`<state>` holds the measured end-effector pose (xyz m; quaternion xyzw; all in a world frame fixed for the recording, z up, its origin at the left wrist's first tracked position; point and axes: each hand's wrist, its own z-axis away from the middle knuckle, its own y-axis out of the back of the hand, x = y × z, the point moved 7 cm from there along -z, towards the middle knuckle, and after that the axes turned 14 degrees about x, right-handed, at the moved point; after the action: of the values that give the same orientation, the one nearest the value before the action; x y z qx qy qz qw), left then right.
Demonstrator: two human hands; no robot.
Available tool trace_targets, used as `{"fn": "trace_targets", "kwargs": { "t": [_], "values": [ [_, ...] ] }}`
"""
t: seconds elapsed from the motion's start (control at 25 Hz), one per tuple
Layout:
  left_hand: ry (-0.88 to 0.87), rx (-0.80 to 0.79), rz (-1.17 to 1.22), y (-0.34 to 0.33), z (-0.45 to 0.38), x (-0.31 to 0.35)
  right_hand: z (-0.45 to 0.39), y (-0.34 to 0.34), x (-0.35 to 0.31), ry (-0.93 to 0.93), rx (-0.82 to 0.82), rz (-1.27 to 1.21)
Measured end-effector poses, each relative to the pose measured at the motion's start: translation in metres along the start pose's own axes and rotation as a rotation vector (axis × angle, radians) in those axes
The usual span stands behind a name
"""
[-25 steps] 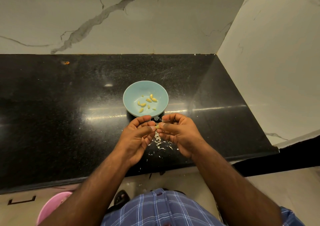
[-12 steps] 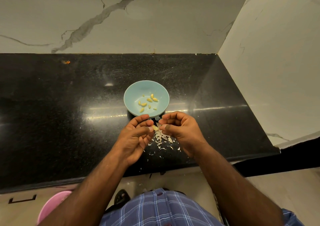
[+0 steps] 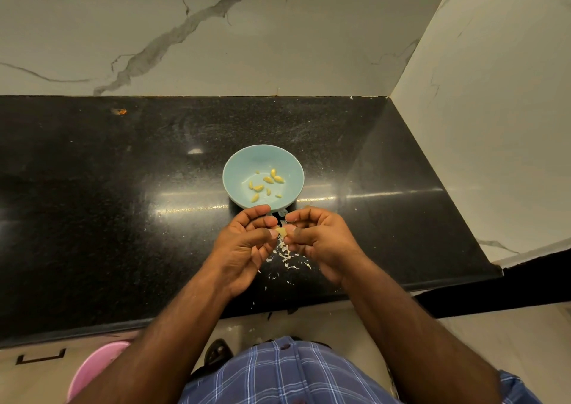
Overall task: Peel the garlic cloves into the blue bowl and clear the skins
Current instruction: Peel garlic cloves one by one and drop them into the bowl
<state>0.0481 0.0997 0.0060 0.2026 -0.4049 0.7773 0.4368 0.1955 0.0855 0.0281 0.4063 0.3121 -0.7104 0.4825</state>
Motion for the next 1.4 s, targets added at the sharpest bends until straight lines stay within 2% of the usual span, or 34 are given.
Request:
{"fn": "trace_targets", "kwargs": {
  "t": [0.12, 0.2, 0.36, 0.56, 0.72, 0.84, 1.0, 1.16, 1.4],
  "values": [
    [-0.037, 0.015, -0.002, 0.0, -0.001, 0.004, -0.006, 0.009, -0.001, 0.056, 0.104, 0.03],
    [-0.126, 0.055, -0.053, 0.004, -0.004, 0.015, -0.011, 0.016, -0.003, 0.105, 0.163, 0.082],
    [-0.421, 0.175, -0.303, 0.009, -0.018, 0.055, -0.015, 0.023, -0.002, 0.245, 0.19, 0.308],
    [-0.656, 0.246, -0.685, -0.001, -0.036, 0.089, -0.019, 0.02, 0.003, 0.237, 0.16, 0.341],
    [-0.672, 0.245, -0.801, 0.001, -0.036, 0.093, -0.02, 0.02, 0.0, 0.247, 0.148, 0.345],
    [-0.665, 0.201, -0.834, 0.009, -0.029, 0.089, -0.019, 0.021, -0.006, 0.347, 0.193, 0.507],
    [-0.6, 0.167, -1.01, 0.025, -0.028, 0.073, -0.019, 0.015, -0.009, 0.479, 0.243, 0.683],
    [-0.542, 0.166, -1.145, 0.034, -0.024, 0.061, -0.024, 0.005, 0.001, 0.439, 0.167, 0.658],
    [-0.624, 0.168, -1.26, 0.04, -0.021, 0.055, -0.02, -0.006, -0.002, 0.529, 0.172, 0.843]
  ]
}}
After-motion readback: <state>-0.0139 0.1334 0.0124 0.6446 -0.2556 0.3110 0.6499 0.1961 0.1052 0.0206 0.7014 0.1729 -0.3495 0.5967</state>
